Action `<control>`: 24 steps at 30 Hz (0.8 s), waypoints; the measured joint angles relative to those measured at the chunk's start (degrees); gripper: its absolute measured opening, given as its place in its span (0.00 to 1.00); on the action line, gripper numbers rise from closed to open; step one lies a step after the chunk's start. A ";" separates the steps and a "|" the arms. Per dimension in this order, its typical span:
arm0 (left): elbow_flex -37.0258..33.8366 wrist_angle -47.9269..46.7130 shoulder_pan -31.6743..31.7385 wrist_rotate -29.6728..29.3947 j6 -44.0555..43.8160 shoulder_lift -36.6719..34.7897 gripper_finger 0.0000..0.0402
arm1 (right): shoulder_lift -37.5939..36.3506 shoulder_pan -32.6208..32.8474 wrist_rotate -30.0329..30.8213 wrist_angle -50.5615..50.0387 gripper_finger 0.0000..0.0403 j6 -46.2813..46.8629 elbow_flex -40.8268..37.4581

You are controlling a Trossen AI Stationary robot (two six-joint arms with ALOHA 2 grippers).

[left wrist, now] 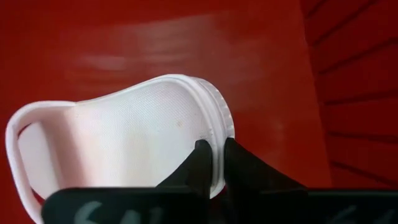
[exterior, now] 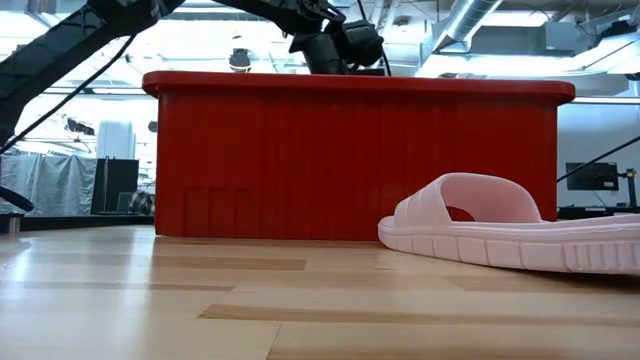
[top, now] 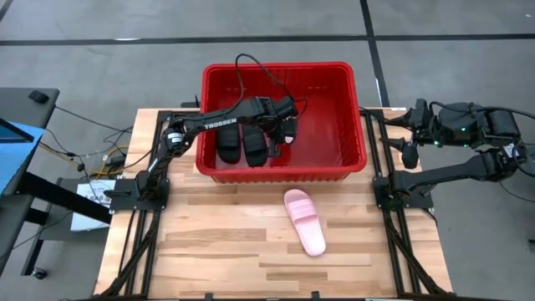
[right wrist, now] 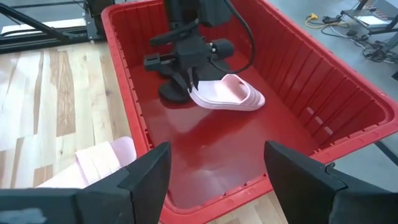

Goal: Pick and place slides into bin
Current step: Put the left pink slide into the red bin, then put the pink slide into the red bin

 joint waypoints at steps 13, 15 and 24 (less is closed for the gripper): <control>-5.59 3.43 0.04 4.49 -0.15 -0.06 0.16 | 0.00 0.00 -0.15 -0.02 0.62 0.02 0.00; -5.61 3.61 0.00 4.59 -0.42 -0.07 0.17 | 0.00 0.00 -0.14 -0.02 0.62 0.02 0.00; -5.63 3.46 0.02 4.11 -0.46 -0.07 0.28 | 0.00 0.00 -0.13 -0.02 0.62 0.02 0.00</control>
